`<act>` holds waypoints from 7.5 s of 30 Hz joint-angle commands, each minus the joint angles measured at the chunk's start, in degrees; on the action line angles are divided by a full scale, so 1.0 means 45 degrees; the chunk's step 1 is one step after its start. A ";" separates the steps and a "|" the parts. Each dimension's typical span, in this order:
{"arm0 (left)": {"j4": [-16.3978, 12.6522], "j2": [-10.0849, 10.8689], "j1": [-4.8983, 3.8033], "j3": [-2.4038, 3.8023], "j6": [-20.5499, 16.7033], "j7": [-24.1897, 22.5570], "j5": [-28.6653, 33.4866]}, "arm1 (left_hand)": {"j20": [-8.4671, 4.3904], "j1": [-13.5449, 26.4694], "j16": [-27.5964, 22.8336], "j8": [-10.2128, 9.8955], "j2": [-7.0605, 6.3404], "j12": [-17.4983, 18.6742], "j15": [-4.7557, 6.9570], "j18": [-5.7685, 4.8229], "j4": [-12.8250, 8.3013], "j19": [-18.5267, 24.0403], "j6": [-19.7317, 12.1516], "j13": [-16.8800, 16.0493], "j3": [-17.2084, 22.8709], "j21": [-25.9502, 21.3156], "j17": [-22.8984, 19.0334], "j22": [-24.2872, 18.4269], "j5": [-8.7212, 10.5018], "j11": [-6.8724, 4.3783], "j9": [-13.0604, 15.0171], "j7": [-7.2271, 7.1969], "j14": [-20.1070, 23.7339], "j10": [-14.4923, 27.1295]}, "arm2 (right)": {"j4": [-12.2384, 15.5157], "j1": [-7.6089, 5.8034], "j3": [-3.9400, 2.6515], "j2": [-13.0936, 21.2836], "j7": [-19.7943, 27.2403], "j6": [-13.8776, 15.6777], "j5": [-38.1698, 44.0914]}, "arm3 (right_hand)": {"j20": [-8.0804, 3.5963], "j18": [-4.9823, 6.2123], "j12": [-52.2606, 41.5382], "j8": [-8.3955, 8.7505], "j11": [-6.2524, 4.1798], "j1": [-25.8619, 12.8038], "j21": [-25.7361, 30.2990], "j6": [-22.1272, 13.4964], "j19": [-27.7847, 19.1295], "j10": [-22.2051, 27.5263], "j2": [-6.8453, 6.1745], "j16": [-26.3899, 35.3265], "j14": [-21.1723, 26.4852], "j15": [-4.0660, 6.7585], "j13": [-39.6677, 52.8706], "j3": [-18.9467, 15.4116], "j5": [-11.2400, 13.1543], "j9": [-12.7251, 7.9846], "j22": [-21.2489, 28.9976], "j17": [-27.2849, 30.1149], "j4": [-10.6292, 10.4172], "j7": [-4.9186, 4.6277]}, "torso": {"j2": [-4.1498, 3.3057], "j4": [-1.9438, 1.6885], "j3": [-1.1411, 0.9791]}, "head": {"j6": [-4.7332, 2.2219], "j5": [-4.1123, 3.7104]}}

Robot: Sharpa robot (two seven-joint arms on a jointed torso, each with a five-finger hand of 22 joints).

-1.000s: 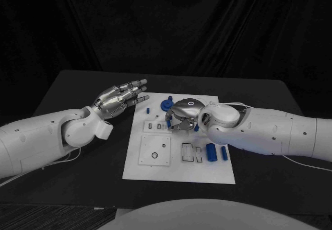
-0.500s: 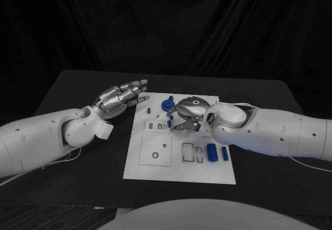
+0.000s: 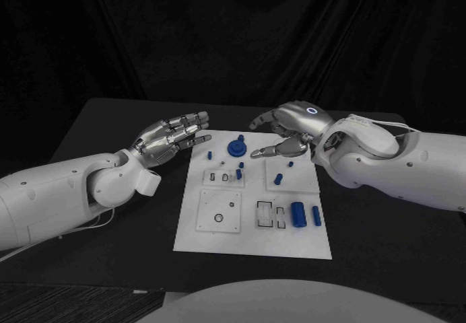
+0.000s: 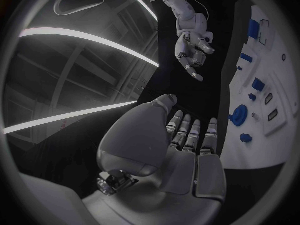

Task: Assemble the parts on the task board

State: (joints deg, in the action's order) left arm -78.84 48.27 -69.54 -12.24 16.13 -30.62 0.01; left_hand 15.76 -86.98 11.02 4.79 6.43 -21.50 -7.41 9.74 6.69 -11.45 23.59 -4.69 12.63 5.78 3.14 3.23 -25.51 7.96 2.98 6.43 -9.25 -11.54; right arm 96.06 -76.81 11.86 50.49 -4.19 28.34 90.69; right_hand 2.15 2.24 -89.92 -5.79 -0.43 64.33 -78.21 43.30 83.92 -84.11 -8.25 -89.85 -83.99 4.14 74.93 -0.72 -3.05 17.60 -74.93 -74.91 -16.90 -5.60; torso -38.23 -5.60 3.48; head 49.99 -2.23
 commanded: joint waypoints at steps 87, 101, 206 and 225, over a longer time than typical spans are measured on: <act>0.2486 -0.4862 -0.1522 0.0028 -0.0688 1.1824 -1.5388 | -0.3065 0.5024 1.7550 0.4539 0.0018 -1.5222 0.2652 -0.2164 0.2094 -1.7455 0.8762 -1.8958 -0.3730 1.8716 1.9301 1.9282 0.4038 -0.2326 0.8697 -0.1265 -1.7945 -1.7435 | 0.0332 0.1179 0.0011 0.2323 0.1232 0.0531 -0.4359 | 0.0341 0.0080 -0.0017 -0.1672 0.0390 0.1342 -0.0317 0.1321 0.0398 -0.1310 0.1813 -0.0033 -0.1337 -0.0362 0.3348 0.0285 -0.1662 0.0325 -0.2585 -0.3354 0.0325 -0.0144 | 0.1534 0.1425 -0.1022 | 0.0001 0.1420; 0.2723 -0.4887 -0.1268 0.0027 -0.0375 1.2358 -1.5388 | -0.2978 0.5421 1.7550 0.3459 0.0042 -1.5222 0.2563 -0.2164 0.2158 -1.7455 0.9026 -1.8958 -0.3798 1.8716 1.9301 1.9282 0.4211 -0.2212 0.8176 -0.1121 -1.7945 -1.7435 | 0.0289 0.1184 0.0011 0.2281 0.1096 0.0368 -0.4359 | 0.0343 0.0098 -0.0017 -0.1677 0.0400 0.1326 -0.0243 0.1326 0.0366 -0.1310 0.1835 -0.0033 -0.1337 -0.0369 0.3348 0.0267 -0.1681 0.0320 -0.2561 -0.3354 0.0278 -0.0148 | 0.1559 0.1434 -0.1008 | 0.0001 0.1445; 0.3681 -0.5698 -0.0447 0.0026 0.0845 1.1597 -1.5388 | -0.2867 0.4190 1.7550 0.1264 -0.0127 -1.5222 0.2461 -0.2164 0.0296 -1.7455 0.9483 -1.8958 -0.2032 1.8716 1.9301 1.9282 0.2183 -0.2122 0.7582 -0.1042 -1.7945 -1.7435 | -0.0086 0.1315 0.0011 0.2063 0.0661 -0.0302 -0.4359 | 0.0379 0.0182 -0.0017 -0.1721 0.0451 0.1697 0.0145 0.1346 0.0204 -0.1310 0.1950 -0.0031 -0.1336 -0.0410 0.3348 0.0242 -0.2063 0.0261 -0.2435 -0.3353 0.0271 -0.0170 | 0.1636 0.1446 -0.0976 | 0.0001 0.1357; 0.3458 -0.5377 -0.0447 0.0026 0.0203 1.0864 -1.5388 | -0.2914 0.5201 1.7550 0.1425 -0.1439 -1.5222 0.2495 -0.2164 -0.0923 -1.7455 0.9607 -1.8958 0.2397 1.8716 1.9301 1.9282 0.0364 -0.2163 0.8706 -0.1074 -1.7945 -1.7435 | -0.0102 0.1344 0.0011 0.2081 0.0463 -0.0522 -0.4359 | 0.0401 0.0208 -0.0017 -0.1751 0.0481 0.1964 0.0278 0.1377 0.0156 -0.1310 0.2050 0.0021 -0.1321 -0.0436 0.3348 0.0275 -0.2477 0.0222 -0.2397 -0.3303 0.0313 -0.0183 | 0.1637 0.1443 -0.0970 | 0.0001 0.1410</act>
State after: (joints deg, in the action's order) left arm -63.03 24.08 -71.64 -12.18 18.41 20.74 -69.30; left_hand 2.87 -63.95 89.85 11.00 0.06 -89.80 3.88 0.35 5.77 -83.98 66.57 -74.91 19.50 89.83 74.91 74.93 -23.71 -1.50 41.76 1.63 -84.15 -84.24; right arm 95.60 -70.91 11.94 59.80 -0.80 26.64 70.98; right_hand 3.58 2.24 -89.92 -13.32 1.41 72.48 -77.32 49.13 84.13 -84.10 0.98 -89.85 -84.10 2.60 74.91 0.40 -13.94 18.64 -74.91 -74.90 -15.73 -6.38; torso -30.87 0.91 -0.89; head 49.99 4.15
